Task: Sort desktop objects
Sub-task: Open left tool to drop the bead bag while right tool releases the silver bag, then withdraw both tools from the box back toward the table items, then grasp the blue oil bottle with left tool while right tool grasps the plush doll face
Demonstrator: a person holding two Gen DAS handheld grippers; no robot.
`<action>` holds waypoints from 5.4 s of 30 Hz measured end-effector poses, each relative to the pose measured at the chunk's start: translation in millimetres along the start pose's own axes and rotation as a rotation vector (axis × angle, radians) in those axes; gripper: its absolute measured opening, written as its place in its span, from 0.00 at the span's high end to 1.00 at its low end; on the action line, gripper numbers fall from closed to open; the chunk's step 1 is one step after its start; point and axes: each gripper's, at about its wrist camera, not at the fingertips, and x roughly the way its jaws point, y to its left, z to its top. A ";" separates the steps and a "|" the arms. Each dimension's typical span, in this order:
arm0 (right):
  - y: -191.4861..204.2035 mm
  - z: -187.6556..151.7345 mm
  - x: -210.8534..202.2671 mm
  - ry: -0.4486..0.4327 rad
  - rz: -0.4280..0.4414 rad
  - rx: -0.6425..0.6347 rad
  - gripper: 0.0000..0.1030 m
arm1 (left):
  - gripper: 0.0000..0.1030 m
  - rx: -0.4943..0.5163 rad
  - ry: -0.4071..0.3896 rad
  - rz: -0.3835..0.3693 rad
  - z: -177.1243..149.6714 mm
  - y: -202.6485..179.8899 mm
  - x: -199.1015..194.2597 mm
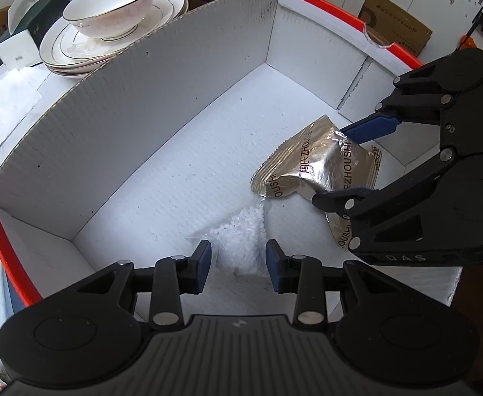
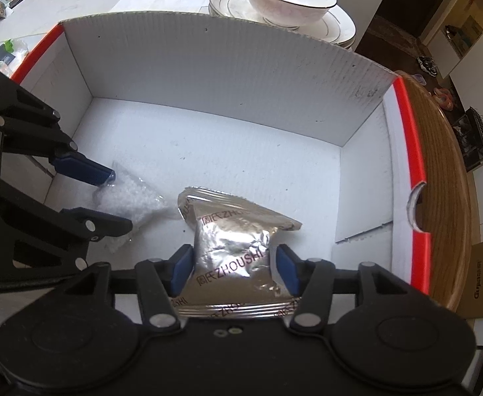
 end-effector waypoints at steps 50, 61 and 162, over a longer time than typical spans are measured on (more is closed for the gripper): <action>39.1 -27.3 -103.8 -0.360 0.152 0.229 0.25 | 0.00 -0.180 -0.442 -0.014 -108.8 49.4 -150.9; 104.4 -19.7 -113.2 -0.384 0.144 0.233 0.25 | 0.00 -0.205 -0.512 0.046 -171.1 89.5 -187.9; 279.9 66.9 20.7 -0.214 0.078 0.082 0.50 | 0.40 -0.040 -0.340 0.132 -336.1 221.6 -114.8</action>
